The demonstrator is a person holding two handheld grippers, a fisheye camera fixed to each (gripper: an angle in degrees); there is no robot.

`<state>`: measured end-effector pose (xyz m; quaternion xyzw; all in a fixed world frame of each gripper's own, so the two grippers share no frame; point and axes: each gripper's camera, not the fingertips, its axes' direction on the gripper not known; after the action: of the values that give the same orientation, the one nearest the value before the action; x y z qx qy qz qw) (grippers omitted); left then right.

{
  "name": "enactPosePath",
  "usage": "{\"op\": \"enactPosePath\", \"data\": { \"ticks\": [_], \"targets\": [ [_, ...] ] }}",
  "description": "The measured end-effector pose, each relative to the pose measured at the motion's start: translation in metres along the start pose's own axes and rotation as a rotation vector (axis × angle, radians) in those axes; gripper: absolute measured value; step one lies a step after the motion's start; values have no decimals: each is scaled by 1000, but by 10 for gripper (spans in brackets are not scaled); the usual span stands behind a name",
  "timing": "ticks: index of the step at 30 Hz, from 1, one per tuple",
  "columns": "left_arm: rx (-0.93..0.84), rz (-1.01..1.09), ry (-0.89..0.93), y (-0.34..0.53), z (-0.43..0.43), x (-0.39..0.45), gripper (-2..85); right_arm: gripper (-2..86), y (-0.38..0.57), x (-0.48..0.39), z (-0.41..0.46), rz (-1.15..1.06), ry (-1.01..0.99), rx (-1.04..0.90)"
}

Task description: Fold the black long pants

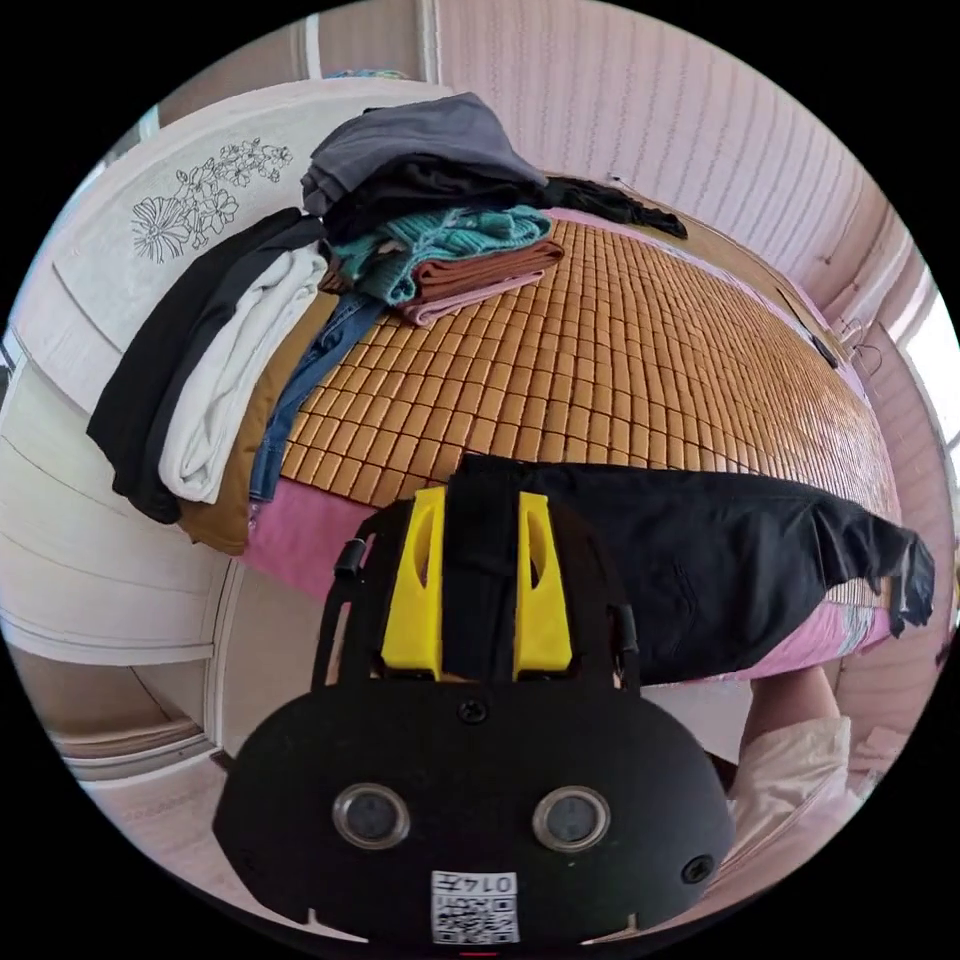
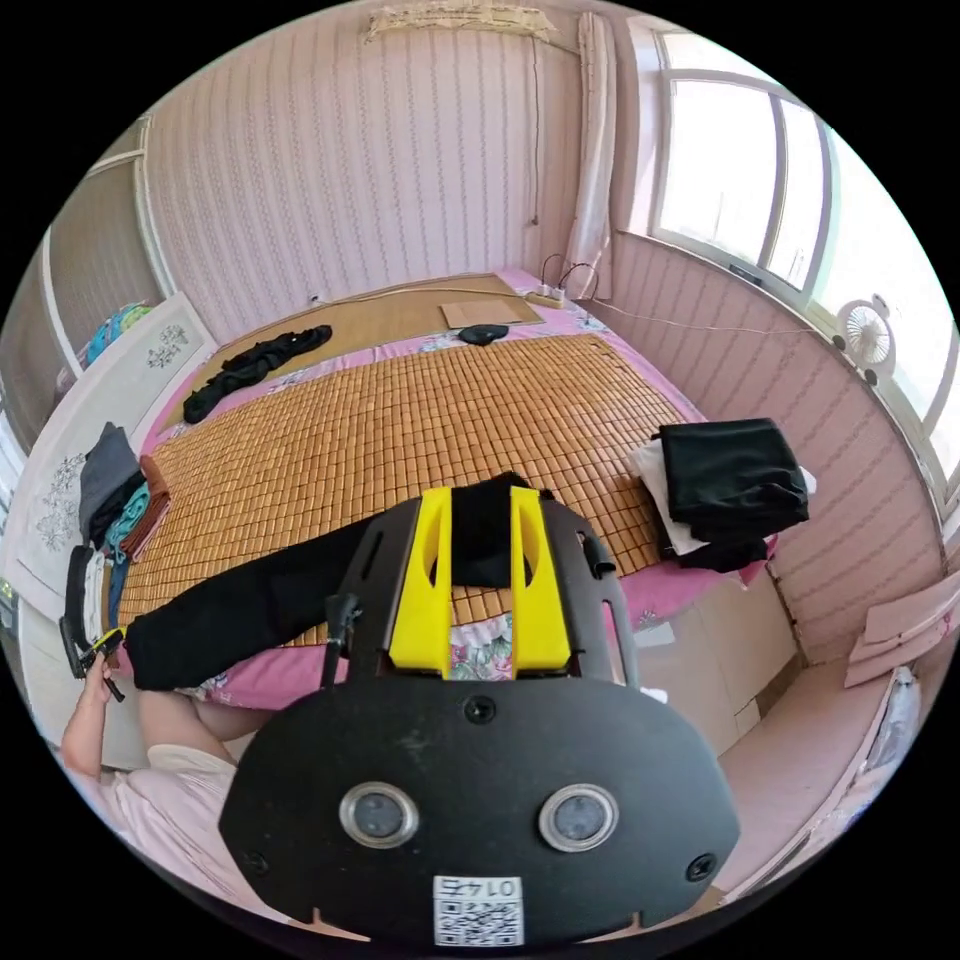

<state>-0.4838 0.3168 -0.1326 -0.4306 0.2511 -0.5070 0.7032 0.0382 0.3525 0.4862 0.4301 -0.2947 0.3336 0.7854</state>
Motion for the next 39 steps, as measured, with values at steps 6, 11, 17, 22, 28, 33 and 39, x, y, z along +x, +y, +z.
{"op": "enactPosePath", "data": {
  "ticks": [6, 11, 17, 22, 28, 33, 39],
  "targets": [
    [-127, 16, 43, -8, 27, -4, 52, 102, 39, -50, 17, -111, -73, -130],
    [-50, 151, 147, 8, -10, -14, 1, 62, 48, -133, 49, -263, -279, -234],
    [66, 223, 425, 85, -107, -33, -5, 59, 34, -281, 59, -561, -570, -295],
    [2, 238, 380, 190, -131, -43, -9, 81, 47, -443, 45, -1041, -648, -322],
    [16, 131, 351, 223, -141, -47, -3, 132, 89, -588, 77, -1383, -478, -499],
    [84, 114, 308, 230, -163, -55, 16, 130, 107, -626, 112, -1466, -281, -672],
    [237, 70, 304, 218, -178, -56, 85, 120, 103, -632, 105, -1461, -316, -660]
  ]
}}
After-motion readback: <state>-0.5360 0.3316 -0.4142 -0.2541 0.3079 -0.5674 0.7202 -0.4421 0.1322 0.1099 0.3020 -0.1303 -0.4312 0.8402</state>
